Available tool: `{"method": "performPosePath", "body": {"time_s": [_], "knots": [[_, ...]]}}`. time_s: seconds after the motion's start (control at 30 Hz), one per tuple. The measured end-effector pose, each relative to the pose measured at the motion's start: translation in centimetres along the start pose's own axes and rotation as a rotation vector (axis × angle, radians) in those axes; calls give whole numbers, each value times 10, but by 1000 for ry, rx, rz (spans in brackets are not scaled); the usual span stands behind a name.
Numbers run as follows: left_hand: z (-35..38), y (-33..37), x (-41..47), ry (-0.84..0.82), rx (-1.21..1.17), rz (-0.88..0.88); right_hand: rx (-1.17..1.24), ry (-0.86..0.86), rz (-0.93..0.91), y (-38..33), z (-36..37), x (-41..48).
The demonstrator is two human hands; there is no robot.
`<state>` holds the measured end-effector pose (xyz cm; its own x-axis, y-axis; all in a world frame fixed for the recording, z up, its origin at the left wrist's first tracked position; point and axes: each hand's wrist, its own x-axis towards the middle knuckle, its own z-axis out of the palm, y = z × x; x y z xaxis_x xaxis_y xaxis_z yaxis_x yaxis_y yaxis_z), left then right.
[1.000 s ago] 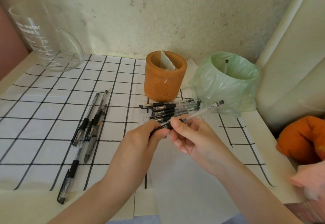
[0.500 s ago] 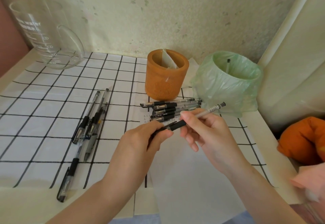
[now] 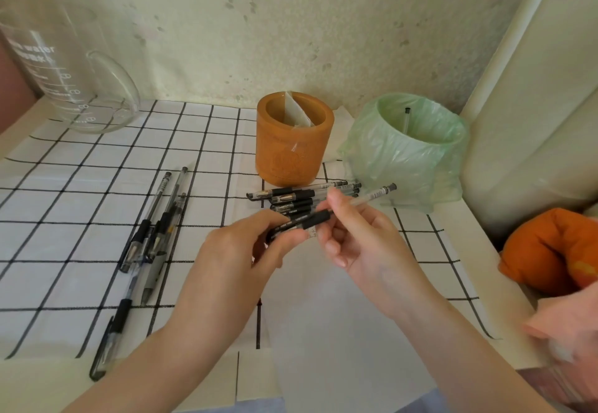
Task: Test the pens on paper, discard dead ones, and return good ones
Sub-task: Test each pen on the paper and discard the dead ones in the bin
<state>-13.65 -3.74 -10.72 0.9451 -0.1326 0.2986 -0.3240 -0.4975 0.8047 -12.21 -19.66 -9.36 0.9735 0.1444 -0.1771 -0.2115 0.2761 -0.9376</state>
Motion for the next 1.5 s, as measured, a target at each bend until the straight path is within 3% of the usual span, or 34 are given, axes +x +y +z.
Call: {"method": "performPosePath", "body": {"time_s": [0.17,0.3,0.37,0.5,0.63,0.7,0.8,0.9,1.0,1.1,1.23,1.5], "knots": [[3,2,-2,-123,6,-134,-99,154,-201,-24,-19,8],[5,0,-5,-164,121,-82,-442,428,-511,-80,-48,27],[5,-3,-3,-160,140,-71,-648,539,-575,-105,-61,45],[2,-4,-1,-149,171,-48,-1165,651,-413,-132,-77,88],[0,-2,-3,-166,207,-56,-1489,547,-111,-128,-77,104],[-1,-2,-4,-179,223,-73,-1481,556,-107,-123,-78,104],[-3,-4,-5,-185,251,-91,-1392,625,-294,-116,-74,91],[-5,-4,-5,-182,286,-98,-1178,528,-410,-92,-55,60],[-5,-7,-5,-146,352,-99,-1010,289,-298,-43,-29,28],[-4,-18,-6,-105,489,-10,-1007,115,-171,4,-18,17],[-9,-43,-14,-15,759,-36,-1002,70,-149,25,-16,17],[-13,-55,-15,3,870,-95,-1027,43,-174,23,-17,17]]}}
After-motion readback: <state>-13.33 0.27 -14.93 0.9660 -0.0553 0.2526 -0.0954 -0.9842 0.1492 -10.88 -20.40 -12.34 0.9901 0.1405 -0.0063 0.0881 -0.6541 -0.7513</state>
